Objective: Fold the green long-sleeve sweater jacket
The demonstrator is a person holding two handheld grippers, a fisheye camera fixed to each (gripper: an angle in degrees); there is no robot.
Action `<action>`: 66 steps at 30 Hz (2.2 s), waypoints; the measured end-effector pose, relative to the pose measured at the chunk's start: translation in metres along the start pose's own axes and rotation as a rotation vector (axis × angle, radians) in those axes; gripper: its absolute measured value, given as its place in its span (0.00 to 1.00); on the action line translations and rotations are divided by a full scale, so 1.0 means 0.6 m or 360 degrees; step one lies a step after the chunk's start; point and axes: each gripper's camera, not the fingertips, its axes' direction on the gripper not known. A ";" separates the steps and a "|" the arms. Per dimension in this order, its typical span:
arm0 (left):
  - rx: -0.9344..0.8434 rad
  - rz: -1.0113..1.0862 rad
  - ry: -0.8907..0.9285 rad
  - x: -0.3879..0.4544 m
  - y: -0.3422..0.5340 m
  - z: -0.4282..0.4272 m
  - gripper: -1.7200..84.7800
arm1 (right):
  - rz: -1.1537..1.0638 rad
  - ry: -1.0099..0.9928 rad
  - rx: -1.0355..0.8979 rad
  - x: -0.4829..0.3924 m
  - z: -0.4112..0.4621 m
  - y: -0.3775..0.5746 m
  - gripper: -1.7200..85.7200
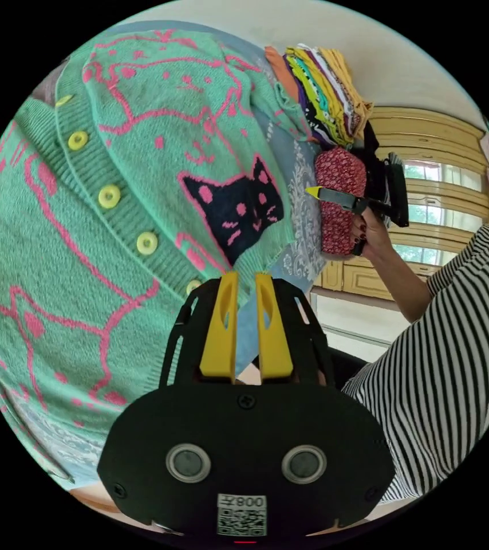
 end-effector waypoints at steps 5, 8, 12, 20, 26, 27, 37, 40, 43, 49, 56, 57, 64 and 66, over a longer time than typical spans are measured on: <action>0.0312 0.0203 0.0300 -0.047 -0.231 0.008 0.12 | -0.0300 0.0253 0.0214 -0.021 -0.027 -0.069 0.12; 0.0422 0.0334 0.0298 -0.048 -0.363 0.019 0.12 | -0.0470 0.0502 0.0171 -0.046 -0.011 -0.086 0.12; 0.0445 0.0438 0.0214 -0.046 -0.485 0.036 0.13 | -0.0512 0.0647 0.0200 -0.061 -0.005 -0.088 0.11; 0.0093 0.0443 0.0013 -0.093 -0.619 0.140 0.11 | -0.0393 0.0530 0.0198 -0.053 -0.013 -0.100 0.10; 0.0122 0.0459 0.0159 -0.133 -0.614 0.137 0.06 | -0.0313 0.0446 0.0192 -0.044 -0.030 -0.099 0.08; 0.0146 0.0469 0.0212 -0.139 -0.610 0.127 0.06 | -0.0288 0.0408 0.0232 -0.042 -0.042 -0.097 0.08; 0.0530 0.0642 0.0449 -0.180 -0.547 -0.115 0.05 | -0.0112 -0.0214 0.0851 -0.060 -0.182 -0.108 0.05; 0.0689 0.0655 0.0405 -0.216 -0.475 -0.220 0.06 | -0.0184 -0.0463 0.0970 -0.098 -0.201 -0.123 0.05; 0.0805 0.0602 0.0362 -0.276 -0.381 -0.307 0.06 | -0.0305 -0.0651 0.0977 -0.155 -0.196 -0.140 0.05; 0.0936 0.0301 0.0202 -0.443 -0.134 -0.399 0.06 | -0.0567 -0.0947 0.0683 -0.285 -0.115 -0.173 0.05; 0.0967 -0.0156 0.0105 -0.638 0.097 -0.367 0.06 | -0.0803 -0.0995 0.0203 -0.422 0.031 -0.186 0.05; 0.0979 -0.0224 0.0111 -0.666 0.126 -0.356 0.06 | -0.0821 -0.0997 0.0156 -0.438 0.049 -0.187 0.05; 0.0984 -0.0387 0.0133 -0.787 0.232 -0.306 0.06 | -0.0947 -0.0917 -0.0011 -0.510 0.122 -0.204 0.05; 0.0958 -0.0405 0.0087 -0.803 0.243 -0.300 0.06 | -0.0984 -0.0886 -0.0047 -0.535 0.144 -0.212 0.05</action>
